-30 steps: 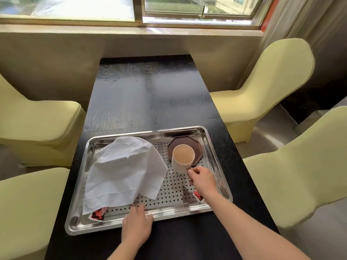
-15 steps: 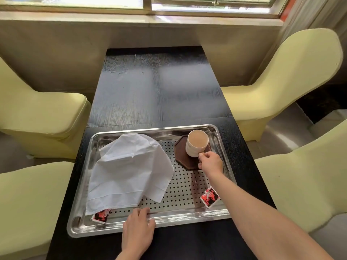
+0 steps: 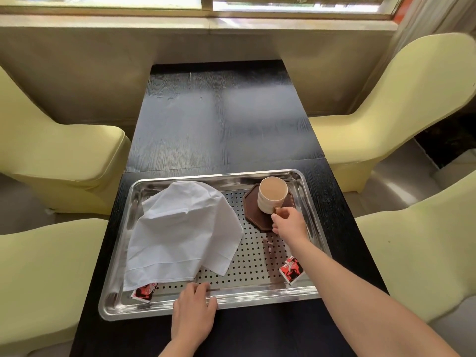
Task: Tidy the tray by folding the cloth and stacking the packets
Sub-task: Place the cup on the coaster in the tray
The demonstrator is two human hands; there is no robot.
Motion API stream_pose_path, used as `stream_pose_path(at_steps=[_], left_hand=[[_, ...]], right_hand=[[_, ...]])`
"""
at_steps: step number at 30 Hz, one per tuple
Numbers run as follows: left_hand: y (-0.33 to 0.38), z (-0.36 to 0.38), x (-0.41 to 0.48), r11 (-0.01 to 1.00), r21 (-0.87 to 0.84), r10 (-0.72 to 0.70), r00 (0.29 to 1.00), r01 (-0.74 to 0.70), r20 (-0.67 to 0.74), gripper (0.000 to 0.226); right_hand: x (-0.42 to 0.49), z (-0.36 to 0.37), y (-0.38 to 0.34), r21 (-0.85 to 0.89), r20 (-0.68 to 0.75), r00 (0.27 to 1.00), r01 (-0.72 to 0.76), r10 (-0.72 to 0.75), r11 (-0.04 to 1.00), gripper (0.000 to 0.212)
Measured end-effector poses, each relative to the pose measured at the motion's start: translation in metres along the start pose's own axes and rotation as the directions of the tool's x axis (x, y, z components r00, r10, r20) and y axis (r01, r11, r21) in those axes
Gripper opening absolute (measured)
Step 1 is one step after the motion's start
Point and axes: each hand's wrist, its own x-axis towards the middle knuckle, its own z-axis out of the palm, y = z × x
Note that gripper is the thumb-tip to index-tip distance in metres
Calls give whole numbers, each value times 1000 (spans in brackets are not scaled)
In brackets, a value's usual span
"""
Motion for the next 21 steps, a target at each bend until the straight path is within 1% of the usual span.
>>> stream_pose_path(at_steps=[3, 5, 6, 8, 12, 14, 15, 17, 18, 20, 21], left_hand=[[-1, -3, 1, 998, -57, -5, 1000, 6, 16, 41], [-2, -7, 3, 989, -144, -29, 999, 34, 34, 45], [-1, -9, 5, 980, -193, -48, 998, 54, 36, 46], [0, -16, 6, 949, -297, -94, 995, 103, 42, 48], [1, -28, 9, 855, -474, -197, 978, 209, 75, 46], [1, -33, 12, 745, -597, -293, 950, 298, 109, 44], [1, -36, 14, 663, -666, -349, 928, 342, 129, 44], [0, -43, 20, 467, -782, -460, 869, 412, 184, 48], [-1, -45, 24, 356, -827, -492, 840, 435, 229, 52], [-5, -48, 32, 153, -881, -506, 801, 449, 320, 59], [-7, -50, 35, 89, -890, -498, 794, 448, 350, 62]], right_hand=[[-7, 0, 8, -4, -96, 994, 56, -56, 998, 19], [-20, 1, 13, -16, -142, 985, 97, -98, 995, 20], [-26, 3, 17, -18, -143, 984, 105, -106, 994, 19], [-41, 9, 21, -21, -105, 988, 109, -111, 994, 20], [-60, 23, 27, -7, 4, 999, 53, -53, 999, 20], [-67, 30, 29, -20, 56, 998, 17, -16, 1000, 18], [-69, 34, 30, -24, 87, 996, 2, 0, 1000, 18], [-73, 42, 32, -65, 151, 988, -23, 33, 998, 18], [-74, 46, 33, -88, 181, 982, -32, 48, 996, 18], [-77, 54, 33, -100, 218, 973, -55, 76, 993, 20], [-76, 59, 32, -97, 228, 970, -64, 84, 993, 21]])
